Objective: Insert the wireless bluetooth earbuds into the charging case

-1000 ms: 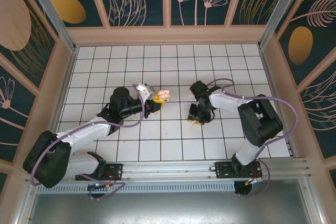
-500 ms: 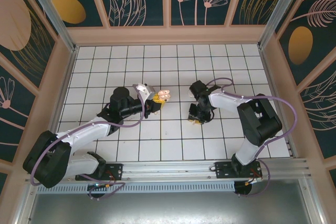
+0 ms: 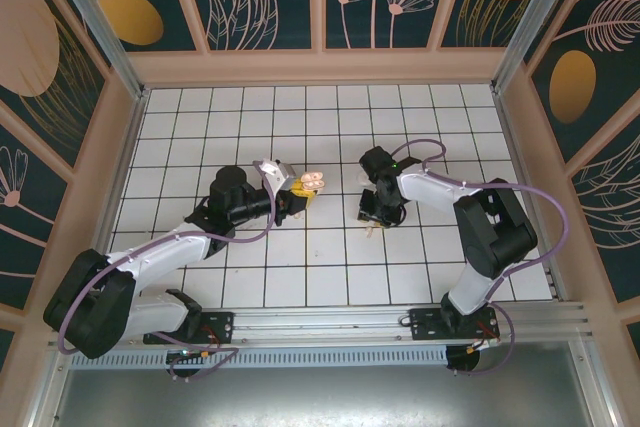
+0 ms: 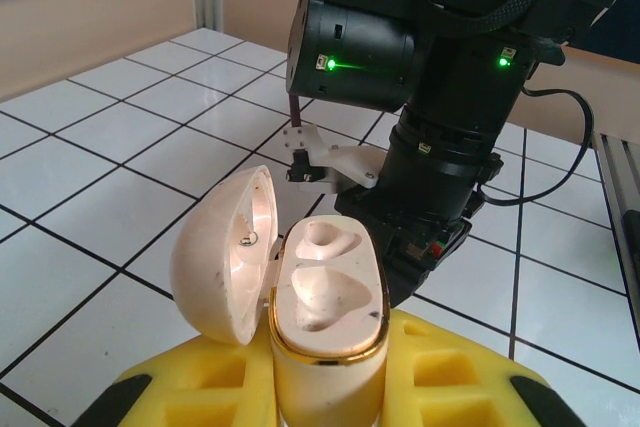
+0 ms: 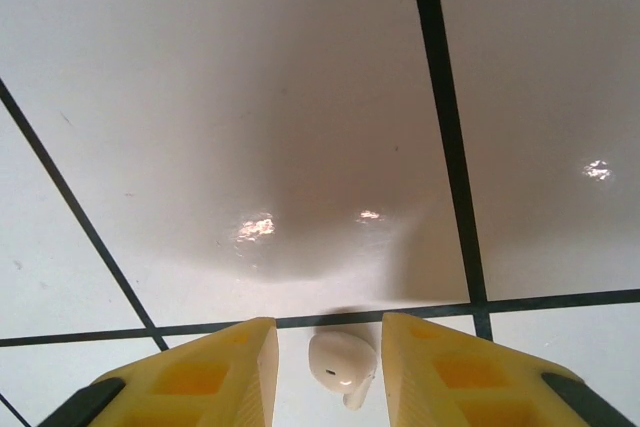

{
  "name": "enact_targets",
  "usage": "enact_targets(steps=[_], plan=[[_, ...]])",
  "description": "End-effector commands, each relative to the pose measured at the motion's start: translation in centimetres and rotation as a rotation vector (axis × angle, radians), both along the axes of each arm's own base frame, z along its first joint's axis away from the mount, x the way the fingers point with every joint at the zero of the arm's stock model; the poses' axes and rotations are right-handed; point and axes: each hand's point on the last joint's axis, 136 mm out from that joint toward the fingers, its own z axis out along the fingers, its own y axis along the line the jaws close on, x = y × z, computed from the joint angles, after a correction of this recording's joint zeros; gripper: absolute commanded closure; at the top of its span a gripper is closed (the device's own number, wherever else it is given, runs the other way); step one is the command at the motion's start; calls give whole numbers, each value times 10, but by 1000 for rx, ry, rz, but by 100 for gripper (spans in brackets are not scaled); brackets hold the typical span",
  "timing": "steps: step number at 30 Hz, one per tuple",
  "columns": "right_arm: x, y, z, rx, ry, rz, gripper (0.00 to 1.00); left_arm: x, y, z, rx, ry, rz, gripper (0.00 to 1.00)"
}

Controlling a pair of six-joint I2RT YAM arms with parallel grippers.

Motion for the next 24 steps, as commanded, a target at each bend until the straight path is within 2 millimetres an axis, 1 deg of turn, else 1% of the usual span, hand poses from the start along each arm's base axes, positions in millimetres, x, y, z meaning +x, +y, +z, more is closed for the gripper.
enact_targets(steps=[1, 14, 17, 24], plan=[[-2, -6, -1, -29, 19, -8, 67, -1, 2, 6, -3, -29, 3, 81], [-14, -5, -15, -26, 77, 0, 68, -1, 1, 5, -1, -28, 2, 81], [-14, -5, -16, -26, 79, 0, 71, -1, 1, 6, -2, -28, 2, 81], [-18, -2, -18, -23, 92, 6, 71, 0, 2, 6, -3, -28, 3, 81]])
